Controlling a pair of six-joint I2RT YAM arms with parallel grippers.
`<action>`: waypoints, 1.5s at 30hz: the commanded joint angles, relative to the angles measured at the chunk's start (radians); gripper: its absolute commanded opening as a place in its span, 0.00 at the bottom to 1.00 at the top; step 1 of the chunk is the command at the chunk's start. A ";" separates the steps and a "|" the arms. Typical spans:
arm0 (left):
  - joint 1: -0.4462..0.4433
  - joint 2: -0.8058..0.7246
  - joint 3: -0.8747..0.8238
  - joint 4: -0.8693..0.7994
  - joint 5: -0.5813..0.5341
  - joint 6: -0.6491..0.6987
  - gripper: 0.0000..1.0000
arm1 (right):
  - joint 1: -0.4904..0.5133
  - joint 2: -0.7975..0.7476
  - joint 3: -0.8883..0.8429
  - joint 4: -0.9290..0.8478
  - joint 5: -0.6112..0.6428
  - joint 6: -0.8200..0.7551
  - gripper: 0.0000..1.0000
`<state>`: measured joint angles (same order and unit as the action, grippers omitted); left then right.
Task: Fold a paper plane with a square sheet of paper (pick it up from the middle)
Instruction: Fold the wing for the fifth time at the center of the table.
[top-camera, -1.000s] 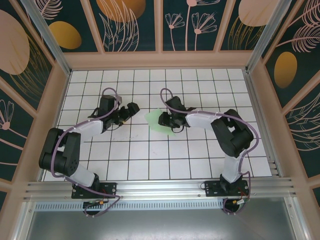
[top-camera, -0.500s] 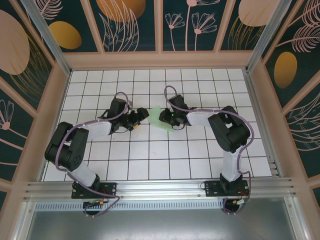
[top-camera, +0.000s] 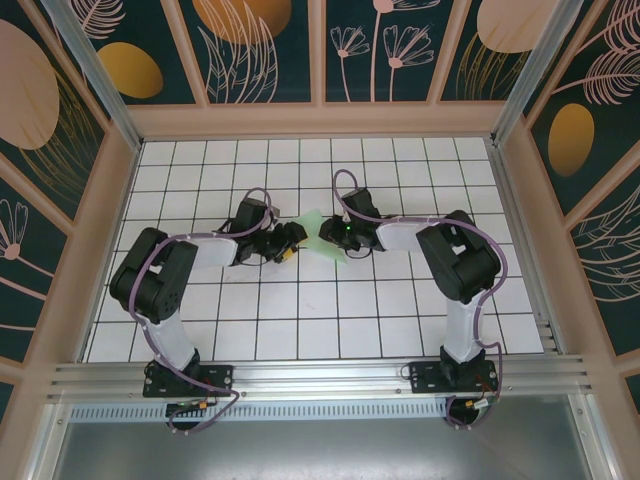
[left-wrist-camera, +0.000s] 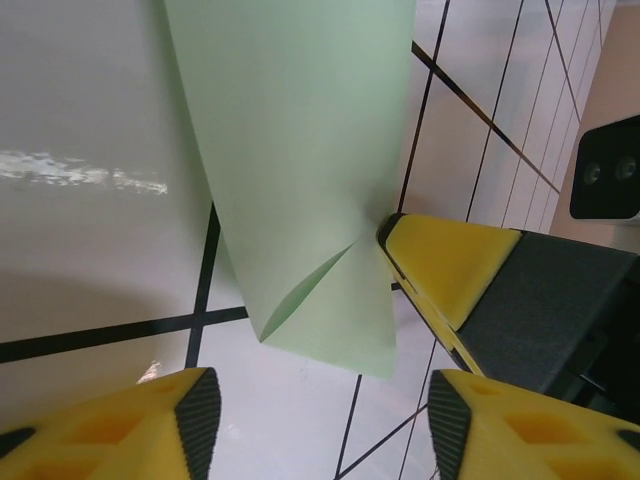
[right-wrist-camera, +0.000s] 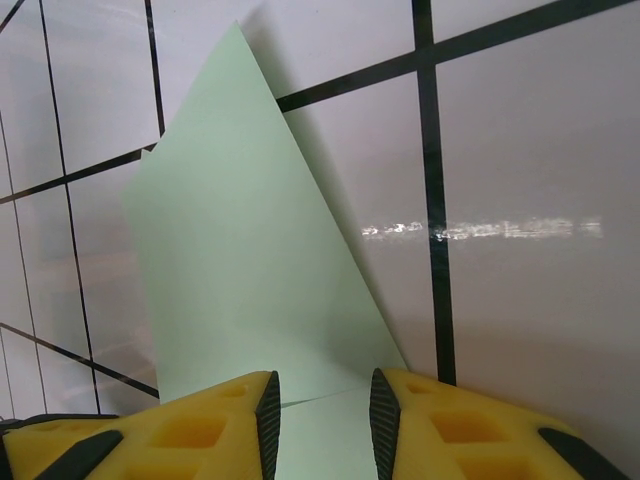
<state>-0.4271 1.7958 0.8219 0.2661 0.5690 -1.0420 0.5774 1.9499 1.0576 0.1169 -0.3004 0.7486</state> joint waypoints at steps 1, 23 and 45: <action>-0.007 0.023 0.033 0.037 0.019 -0.019 0.56 | -0.014 0.050 -0.043 -0.037 0.030 0.009 0.33; -0.019 0.097 0.043 0.117 0.068 -0.073 0.37 | -0.022 0.004 -0.105 0.099 -0.029 -0.009 0.34; -0.019 0.068 0.064 0.068 0.045 -0.065 0.06 | -0.008 -0.366 -0.384 0.346 0.211 -0.540 0.84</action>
<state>-0.4397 1.8759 0.8558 0.3550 0.6197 -1.1156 0.5426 1.6245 0.7036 0.3977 -0.1738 0.3614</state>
